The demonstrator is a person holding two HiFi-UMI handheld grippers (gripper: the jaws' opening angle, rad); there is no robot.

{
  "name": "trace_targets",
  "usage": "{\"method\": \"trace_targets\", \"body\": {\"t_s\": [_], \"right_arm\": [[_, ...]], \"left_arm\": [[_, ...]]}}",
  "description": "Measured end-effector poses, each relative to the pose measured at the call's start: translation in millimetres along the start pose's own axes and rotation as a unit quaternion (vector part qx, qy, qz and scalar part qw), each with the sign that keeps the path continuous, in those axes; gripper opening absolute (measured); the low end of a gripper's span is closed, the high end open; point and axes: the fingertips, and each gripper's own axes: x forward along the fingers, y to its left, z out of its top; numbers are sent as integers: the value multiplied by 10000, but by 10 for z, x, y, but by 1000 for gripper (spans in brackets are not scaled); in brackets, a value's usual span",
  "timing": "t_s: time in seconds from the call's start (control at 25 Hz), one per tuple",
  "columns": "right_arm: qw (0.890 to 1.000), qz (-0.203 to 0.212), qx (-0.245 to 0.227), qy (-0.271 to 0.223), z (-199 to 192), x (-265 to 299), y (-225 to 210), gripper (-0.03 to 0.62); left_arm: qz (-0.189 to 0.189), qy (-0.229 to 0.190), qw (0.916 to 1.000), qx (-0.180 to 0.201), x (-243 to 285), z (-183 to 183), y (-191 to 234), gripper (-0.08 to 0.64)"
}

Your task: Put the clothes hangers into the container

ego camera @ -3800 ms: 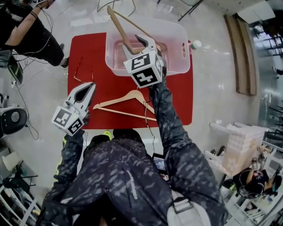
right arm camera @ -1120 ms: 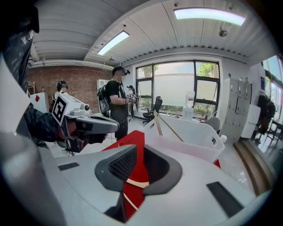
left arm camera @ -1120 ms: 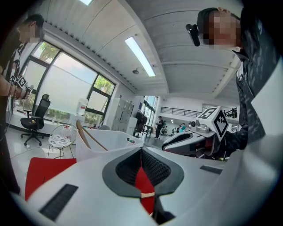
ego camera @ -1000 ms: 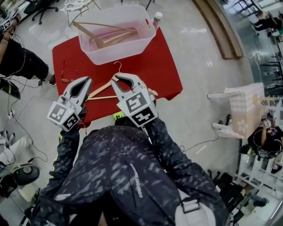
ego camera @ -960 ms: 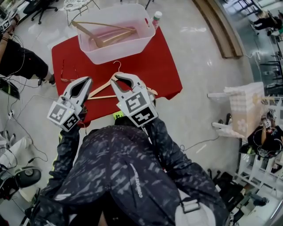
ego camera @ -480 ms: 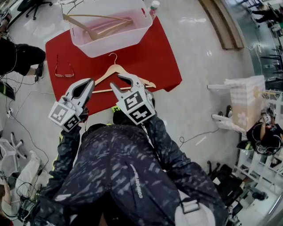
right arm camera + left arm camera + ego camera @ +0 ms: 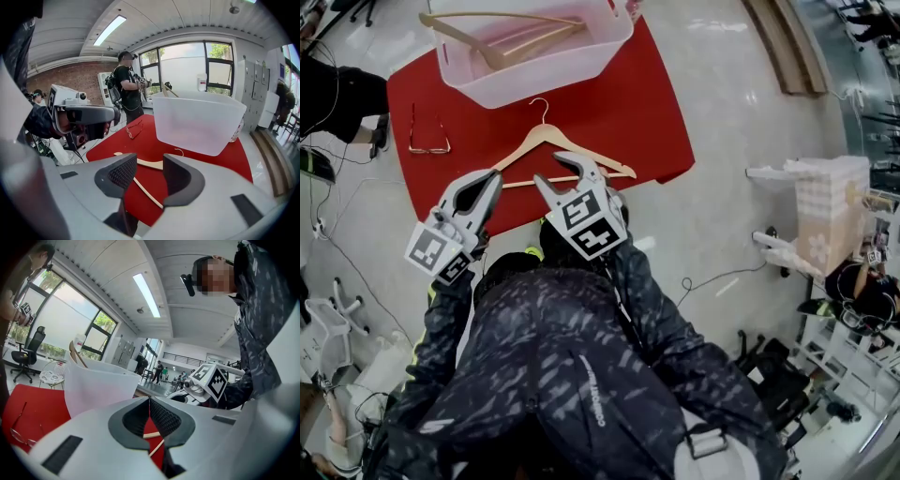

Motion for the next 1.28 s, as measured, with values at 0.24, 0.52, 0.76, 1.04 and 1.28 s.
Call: {"method": "trace_targets", "body": {"t_s": [0.24,0.52,0.76,1.04,1.28], "right_arm": [[9996,24,76,257,-233,260,-125,173],[9985,-62,175,519,-502,526,-404,183],[9974,-84,233,674,-686,787,-529,193],[9958,-111,205,881,-846,1015,-626,209],[9937,-181,183,1093,-979,1153,-752,221]], "left_arm": [[49,122,9999,-48,-1,-254,121,12],[66,289,9993,-233,145,-573,305,12],[128,358,9987,-345,227,-804,441,12],[157,382,9982,-436,287,-960,539,12],[153,363,9981,-466,340,-996,577,12]]}}
